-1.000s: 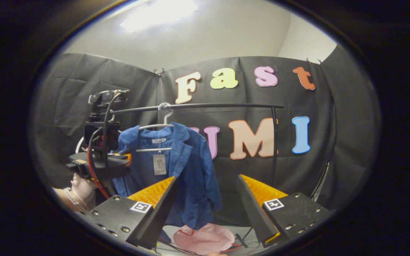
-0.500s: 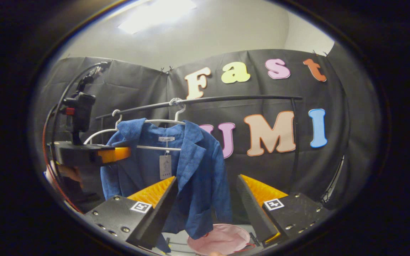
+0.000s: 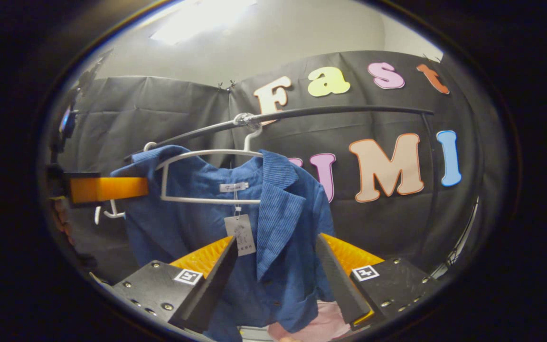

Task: Grasp the clothes on the hanger with both hands and then place them into the laundry hamper below.

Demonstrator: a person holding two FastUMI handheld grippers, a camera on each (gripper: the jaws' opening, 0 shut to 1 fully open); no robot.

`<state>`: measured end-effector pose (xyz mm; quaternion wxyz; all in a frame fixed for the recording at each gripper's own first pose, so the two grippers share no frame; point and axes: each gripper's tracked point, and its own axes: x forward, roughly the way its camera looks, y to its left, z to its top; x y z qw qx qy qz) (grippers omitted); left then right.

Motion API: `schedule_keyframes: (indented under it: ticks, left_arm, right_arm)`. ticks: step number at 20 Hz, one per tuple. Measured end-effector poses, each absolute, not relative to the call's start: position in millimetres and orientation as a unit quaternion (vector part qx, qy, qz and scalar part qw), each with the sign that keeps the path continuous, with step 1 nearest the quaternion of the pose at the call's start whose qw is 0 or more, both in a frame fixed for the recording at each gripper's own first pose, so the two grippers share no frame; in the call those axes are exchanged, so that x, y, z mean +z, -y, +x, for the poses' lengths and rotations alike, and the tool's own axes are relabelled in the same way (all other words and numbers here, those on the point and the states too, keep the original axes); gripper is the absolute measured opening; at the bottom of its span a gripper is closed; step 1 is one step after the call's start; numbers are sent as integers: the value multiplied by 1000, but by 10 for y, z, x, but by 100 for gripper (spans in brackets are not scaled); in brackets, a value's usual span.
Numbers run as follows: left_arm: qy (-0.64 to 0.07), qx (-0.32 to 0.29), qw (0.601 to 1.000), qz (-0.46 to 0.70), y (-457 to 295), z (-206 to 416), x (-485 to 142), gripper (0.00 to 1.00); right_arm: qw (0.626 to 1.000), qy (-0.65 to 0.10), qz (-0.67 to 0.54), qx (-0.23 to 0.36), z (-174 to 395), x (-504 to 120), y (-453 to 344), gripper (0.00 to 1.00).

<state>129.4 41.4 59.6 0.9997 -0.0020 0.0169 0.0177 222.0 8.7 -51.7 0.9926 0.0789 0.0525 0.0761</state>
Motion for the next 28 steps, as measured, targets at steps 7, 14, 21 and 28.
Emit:
schedule_keyframes:
  ticks: [7,14,21,28]
  left_arm:
    - [-20,18,999,-18,-529,1332,598,0]
    - [-19,7,999,-41,-626,1329,657,1]
    - [-16,-11,998,-61,-658,1300,736,0]
    - [-10,-4,994,-105,-896,1222,775,0]
  right_arm:
    - [990,-95,76,79,2947,-880,-376,99]
    - [989,-128,60,44,3435,-1103,-424,44]
    - [986,-125,104,-40,3571,-903,549,9]
    - [991,-87,73,-65,3860,-402,1168,9]
